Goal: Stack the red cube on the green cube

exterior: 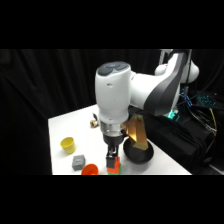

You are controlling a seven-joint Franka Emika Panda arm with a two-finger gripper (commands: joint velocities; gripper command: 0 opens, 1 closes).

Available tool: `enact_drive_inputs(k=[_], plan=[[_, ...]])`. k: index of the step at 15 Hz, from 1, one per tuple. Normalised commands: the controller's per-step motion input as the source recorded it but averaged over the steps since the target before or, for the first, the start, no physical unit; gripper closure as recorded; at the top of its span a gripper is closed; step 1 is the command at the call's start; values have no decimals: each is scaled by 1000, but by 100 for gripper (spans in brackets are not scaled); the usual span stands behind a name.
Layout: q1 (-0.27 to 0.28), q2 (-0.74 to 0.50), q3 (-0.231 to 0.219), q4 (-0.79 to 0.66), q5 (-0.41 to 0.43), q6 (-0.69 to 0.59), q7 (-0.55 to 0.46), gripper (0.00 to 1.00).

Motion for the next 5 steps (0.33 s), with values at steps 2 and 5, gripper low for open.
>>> enact_drive_inputs(k=[2, 5], plan=[[-135, -385, 148, -144, -16, -238, -200, 0], [-161, -317, 141, -114, 9, -206, -204, 0]])
